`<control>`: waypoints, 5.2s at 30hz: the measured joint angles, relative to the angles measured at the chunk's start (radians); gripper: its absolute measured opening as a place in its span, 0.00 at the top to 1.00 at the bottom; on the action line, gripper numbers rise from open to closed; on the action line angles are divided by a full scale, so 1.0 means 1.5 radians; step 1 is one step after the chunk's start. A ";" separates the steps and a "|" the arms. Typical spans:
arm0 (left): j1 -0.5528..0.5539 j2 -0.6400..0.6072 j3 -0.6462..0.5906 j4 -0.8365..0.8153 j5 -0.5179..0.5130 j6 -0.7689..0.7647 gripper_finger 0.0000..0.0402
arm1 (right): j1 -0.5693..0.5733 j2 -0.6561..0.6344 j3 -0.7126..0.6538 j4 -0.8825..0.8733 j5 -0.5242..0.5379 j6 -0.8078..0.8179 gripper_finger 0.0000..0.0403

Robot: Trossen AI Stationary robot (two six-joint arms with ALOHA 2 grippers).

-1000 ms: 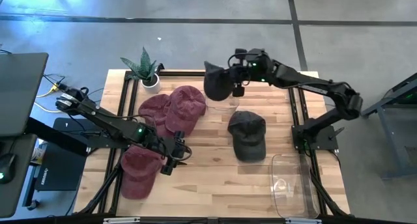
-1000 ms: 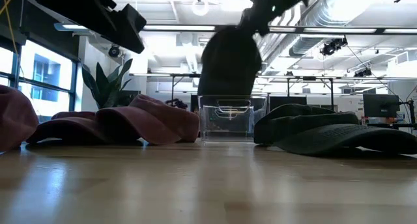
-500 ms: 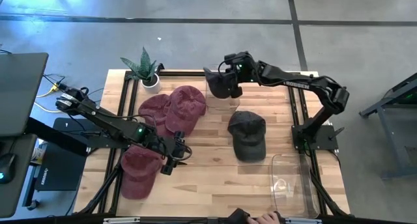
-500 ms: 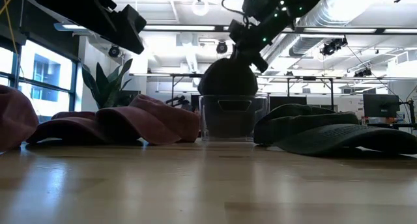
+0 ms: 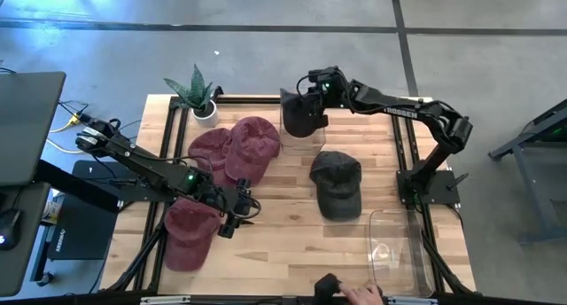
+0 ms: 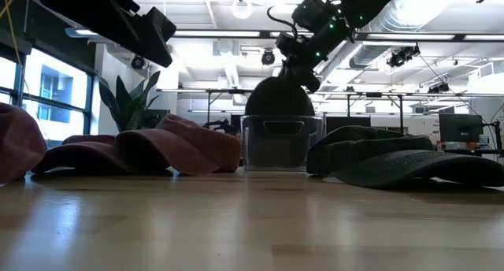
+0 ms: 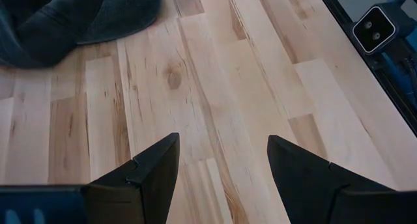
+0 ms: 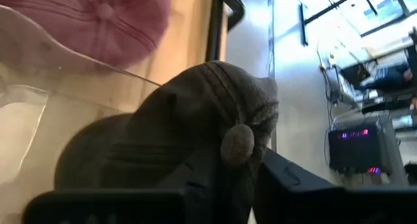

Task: Pick & Place hat
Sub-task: Put the left black cap into the top transparent bin, then put the top right red cap into the bottom transparent bin

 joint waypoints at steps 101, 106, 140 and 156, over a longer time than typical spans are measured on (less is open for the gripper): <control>0.000 0.000 0.005 -0.021 -0.109 0.012 0.44 | 0.546 -0.343 -0.368 0.152 0.222 0.653 0.67; 0.016 -0.017 0.083 -0.160 -0.268 0.000 0.44 | 0.643 -0.268 -0.489 0.452 0.254 0.642 0.67; 0.633 0.182 0.176 -0.247 0.073 0.047 0.50 | 0.679 -0.084 -0.460 0.585 0.328 0.548 0.67; 0.606 0.152 0.230 -0.358 0.086 0.059 0.99 | 0.679 -0.084 -0.460 0.578 0.327 0.548 0.67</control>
